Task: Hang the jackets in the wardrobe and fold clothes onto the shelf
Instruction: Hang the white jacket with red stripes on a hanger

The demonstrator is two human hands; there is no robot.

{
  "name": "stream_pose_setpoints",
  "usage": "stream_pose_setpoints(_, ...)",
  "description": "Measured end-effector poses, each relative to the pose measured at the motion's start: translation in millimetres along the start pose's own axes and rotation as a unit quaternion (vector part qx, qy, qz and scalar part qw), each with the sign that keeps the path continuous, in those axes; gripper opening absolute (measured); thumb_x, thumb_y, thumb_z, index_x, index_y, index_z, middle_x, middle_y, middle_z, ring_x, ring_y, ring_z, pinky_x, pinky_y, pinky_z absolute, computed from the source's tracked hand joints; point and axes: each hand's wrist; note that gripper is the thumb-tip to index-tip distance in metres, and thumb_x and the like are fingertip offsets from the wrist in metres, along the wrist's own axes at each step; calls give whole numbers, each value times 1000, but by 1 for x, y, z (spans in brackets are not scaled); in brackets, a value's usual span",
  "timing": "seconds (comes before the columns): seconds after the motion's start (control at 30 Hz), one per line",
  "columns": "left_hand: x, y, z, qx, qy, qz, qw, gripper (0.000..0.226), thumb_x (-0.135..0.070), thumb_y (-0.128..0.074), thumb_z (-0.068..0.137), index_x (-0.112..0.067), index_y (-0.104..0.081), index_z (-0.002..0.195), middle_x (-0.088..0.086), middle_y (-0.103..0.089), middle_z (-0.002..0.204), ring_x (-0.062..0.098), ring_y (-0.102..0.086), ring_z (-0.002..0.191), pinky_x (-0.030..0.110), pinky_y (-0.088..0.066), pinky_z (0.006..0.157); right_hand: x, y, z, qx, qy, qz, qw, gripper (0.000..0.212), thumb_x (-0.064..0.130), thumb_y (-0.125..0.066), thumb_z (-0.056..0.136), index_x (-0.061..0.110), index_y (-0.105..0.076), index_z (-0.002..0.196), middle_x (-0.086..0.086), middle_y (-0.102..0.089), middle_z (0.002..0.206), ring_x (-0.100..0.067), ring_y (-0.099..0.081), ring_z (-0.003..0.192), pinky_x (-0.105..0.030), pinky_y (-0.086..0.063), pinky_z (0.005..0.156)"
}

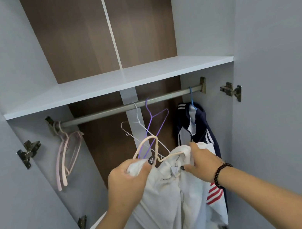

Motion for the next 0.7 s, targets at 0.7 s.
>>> stream_pose_setpoints(0.7, 10, -61, 35, 156, -51, -65, 984, 13, -41, -62, 65, -33, -71, 69, -12, -71, 72, 5, -67, 72, 18, -50, 66, 28, 46, -30, 28, 120, -199, 972, 23, 41, -42, 96, 21, -52, 92, 3, -48, 92, -19, -50, 82, -30, -41, 68)
Point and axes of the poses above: each hand's wrist, its own z-axis towards the middle knuckle, its own y-axis out of the back of the hand, x = y × z
